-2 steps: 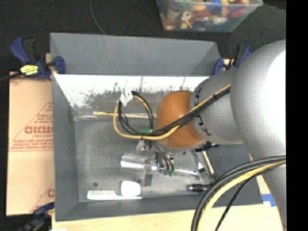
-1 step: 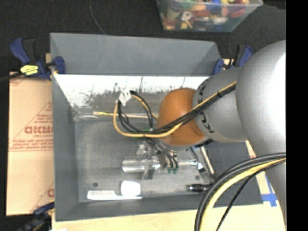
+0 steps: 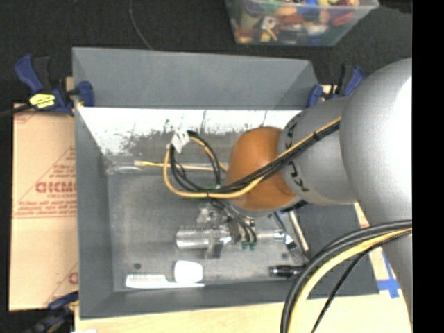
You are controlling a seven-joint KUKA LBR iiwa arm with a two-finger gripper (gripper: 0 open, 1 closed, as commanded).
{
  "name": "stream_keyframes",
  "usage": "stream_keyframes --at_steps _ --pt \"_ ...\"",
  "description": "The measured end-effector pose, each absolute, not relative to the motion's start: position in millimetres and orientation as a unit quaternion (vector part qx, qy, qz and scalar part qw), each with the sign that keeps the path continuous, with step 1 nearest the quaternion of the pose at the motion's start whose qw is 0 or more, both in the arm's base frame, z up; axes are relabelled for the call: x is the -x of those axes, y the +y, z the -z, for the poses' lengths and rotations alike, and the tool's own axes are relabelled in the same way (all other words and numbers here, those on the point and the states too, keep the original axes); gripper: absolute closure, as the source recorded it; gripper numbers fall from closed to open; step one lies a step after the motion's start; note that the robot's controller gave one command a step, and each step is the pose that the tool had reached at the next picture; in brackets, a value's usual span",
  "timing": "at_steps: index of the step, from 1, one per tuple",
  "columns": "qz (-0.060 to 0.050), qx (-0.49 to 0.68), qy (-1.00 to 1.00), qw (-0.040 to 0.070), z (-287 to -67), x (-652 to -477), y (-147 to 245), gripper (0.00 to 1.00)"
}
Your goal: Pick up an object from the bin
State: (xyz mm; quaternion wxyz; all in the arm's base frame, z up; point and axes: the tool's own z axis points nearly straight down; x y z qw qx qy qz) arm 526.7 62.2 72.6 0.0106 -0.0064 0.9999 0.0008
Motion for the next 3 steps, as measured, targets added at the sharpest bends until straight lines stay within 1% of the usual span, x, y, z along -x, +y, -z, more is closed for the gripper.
stream_keyframes --at_steps 2,3 --pt "-0.001 0.005 1.0 0.013 -92 -526.3 62 1.0" --pt "-0.001 0.005 1.0 0.01 -136 -525.1 62 1.0"
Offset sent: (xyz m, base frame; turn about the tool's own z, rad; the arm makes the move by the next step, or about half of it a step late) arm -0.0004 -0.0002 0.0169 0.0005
